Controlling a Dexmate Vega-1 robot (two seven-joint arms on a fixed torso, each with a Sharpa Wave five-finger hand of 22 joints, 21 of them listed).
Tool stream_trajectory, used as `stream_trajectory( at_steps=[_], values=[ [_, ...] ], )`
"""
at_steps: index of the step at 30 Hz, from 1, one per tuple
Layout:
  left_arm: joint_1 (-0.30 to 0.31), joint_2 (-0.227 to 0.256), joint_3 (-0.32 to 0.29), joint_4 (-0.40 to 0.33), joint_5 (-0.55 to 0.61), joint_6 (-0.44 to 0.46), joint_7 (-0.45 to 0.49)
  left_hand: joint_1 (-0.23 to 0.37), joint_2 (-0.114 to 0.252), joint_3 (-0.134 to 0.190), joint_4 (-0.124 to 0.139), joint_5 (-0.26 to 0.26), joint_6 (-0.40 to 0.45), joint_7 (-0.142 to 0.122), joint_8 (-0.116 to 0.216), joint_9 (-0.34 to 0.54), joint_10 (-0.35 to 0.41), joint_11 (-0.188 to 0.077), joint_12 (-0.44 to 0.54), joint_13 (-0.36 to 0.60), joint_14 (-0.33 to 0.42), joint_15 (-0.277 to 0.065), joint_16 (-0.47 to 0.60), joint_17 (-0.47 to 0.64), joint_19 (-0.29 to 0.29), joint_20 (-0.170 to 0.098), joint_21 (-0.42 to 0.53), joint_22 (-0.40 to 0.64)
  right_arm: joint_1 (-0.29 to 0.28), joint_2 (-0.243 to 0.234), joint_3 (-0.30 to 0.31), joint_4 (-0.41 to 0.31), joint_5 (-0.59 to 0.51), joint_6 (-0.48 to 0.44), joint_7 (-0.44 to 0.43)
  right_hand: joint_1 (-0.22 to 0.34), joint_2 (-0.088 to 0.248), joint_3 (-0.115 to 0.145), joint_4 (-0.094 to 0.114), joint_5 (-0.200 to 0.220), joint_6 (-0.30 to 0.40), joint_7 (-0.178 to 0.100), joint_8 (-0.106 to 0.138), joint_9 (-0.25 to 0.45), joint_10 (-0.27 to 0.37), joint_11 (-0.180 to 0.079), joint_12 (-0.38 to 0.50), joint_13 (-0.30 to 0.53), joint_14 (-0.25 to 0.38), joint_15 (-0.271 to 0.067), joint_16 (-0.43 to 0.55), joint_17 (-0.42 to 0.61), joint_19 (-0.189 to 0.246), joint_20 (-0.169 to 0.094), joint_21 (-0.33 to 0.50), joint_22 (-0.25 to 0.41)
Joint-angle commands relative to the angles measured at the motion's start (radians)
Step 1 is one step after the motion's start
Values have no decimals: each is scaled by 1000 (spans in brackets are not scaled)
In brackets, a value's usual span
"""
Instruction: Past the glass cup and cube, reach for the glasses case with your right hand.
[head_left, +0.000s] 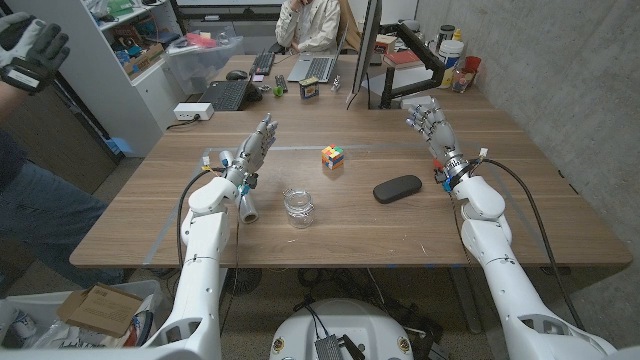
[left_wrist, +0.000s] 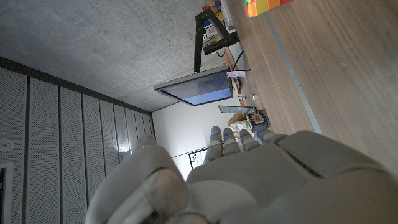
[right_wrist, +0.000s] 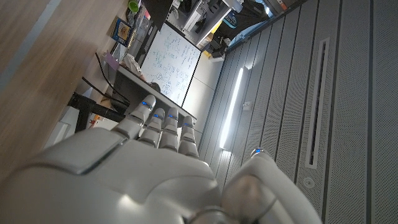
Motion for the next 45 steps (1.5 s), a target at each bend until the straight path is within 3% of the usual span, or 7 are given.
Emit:
stream_trajectory(
  at_steps=[1, 5, 16, 45],
  values=[
    [1, -2, -3, -2, -20, -1, -14, 5, 8, -6, 4, -2, 10, -1, 4, 6, -3, -5, 4, 4, -10, -1, 5, 4, -37, -12, 4, 5, 9, -3, -8, 18, -9, 48, -5, 16, 3, -3, -3, 9, 12, -4, 7, 2, 9, -10, 10, 2, 8, -13, 0, 2, 9, -22, -3, 3],
    [1, 1, -1, -6, -17, 2, -14, 5, 9, -6, 3, -3, 10, -1, 4, 6, -3, -3, 4, 4, -10, -1, 5, 4, -37, -12, 5, 5, 13, -3, -12, 32, -15, 74, -6, 21, 5, -3, -6, 14, 13, -5, 7, 2, 15, -25, 12, 2, 15, -22, 2, 1, 20, -27, -5, 3],
    [1, 5, 0, -12, -13, 11, -11, 7, 10, -7, 3, -4, 10, 0, 4, 6, -2, -4, 4, 4, -10, -1, 5, 4, -37, -12, 5, 5, 15, -5, -17, 54, -28, 138, -21, 30, 8, -4, -11, 20, 8, -16, 4, 2, 19, -26, 11, 1, 35, -27, 7, 0, 42, -32, -5, 2],
    [10, 2, 15, -41, -10, 24, -11, 10, 13, -11, 3, -6, 12, -2, 4, 6, -2, -4, 4, 4, -10, -1, 5, 4, -39, -10, 5, 5, 2, -58, -33, 23, -48, 220, 1, 50, 12, -5, -23, 35, 28, -29, 9, 2, 43, -43, 16, 1, 76, -42, 13, -1, 77, -36, -10, 2]
  ],
)
